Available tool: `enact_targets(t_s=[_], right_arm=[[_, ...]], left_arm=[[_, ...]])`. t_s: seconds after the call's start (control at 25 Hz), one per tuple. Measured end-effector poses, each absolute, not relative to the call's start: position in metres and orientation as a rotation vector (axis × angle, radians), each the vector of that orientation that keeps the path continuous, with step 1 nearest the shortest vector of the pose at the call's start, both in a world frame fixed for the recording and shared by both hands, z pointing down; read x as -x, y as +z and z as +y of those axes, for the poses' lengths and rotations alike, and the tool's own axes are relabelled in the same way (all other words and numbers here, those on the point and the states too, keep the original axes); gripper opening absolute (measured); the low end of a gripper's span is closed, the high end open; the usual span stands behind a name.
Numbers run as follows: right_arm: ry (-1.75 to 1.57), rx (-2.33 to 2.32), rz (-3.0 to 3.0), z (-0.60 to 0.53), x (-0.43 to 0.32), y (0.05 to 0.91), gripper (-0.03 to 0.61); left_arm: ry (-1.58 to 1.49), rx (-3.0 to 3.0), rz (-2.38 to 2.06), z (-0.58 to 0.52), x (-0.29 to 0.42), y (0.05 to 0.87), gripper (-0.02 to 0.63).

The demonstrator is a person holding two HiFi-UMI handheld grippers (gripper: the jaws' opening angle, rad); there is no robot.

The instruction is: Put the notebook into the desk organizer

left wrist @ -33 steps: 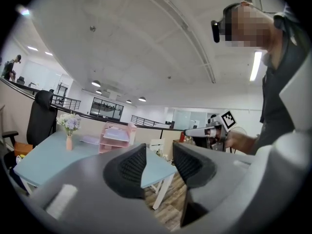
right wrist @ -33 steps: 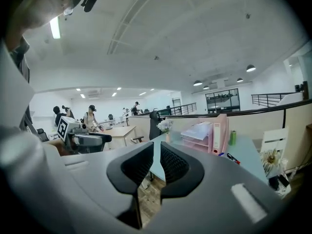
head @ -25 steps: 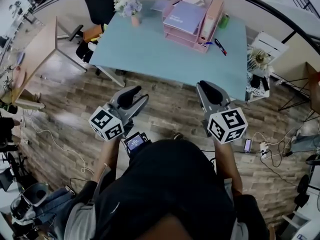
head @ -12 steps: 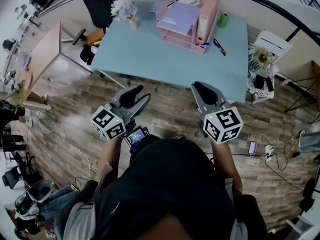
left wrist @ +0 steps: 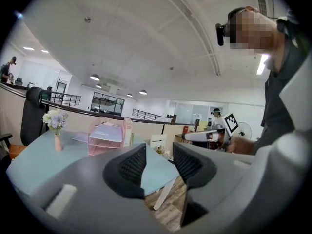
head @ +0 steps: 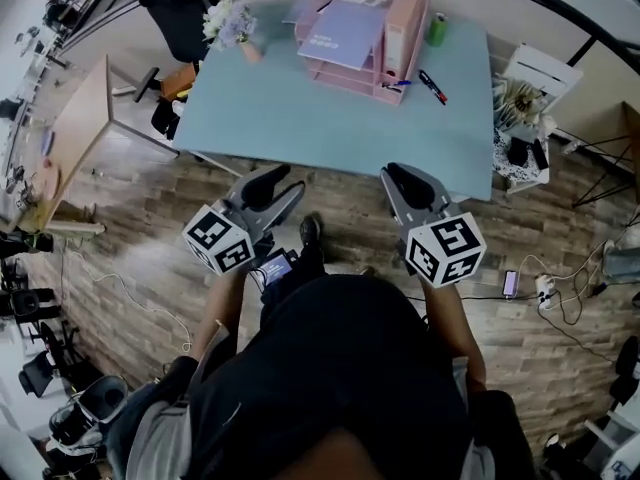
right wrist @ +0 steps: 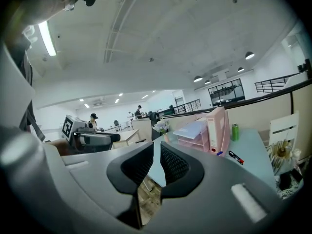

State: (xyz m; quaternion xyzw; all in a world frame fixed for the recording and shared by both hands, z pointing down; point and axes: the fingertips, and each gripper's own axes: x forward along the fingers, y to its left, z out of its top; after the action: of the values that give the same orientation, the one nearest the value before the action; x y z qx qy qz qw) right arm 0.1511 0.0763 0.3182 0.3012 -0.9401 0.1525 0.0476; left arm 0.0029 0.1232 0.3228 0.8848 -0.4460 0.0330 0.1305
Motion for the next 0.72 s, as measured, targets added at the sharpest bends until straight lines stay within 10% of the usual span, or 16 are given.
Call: enact_targets(t_s=[0.72], right_arm=[[0.439,-1.201,-2.680,-0.021,-0.073,0.312,0.026]], left_arm=[[0.008,-2.654,-1.028,-0.033,0.094,0.336,0.224]])
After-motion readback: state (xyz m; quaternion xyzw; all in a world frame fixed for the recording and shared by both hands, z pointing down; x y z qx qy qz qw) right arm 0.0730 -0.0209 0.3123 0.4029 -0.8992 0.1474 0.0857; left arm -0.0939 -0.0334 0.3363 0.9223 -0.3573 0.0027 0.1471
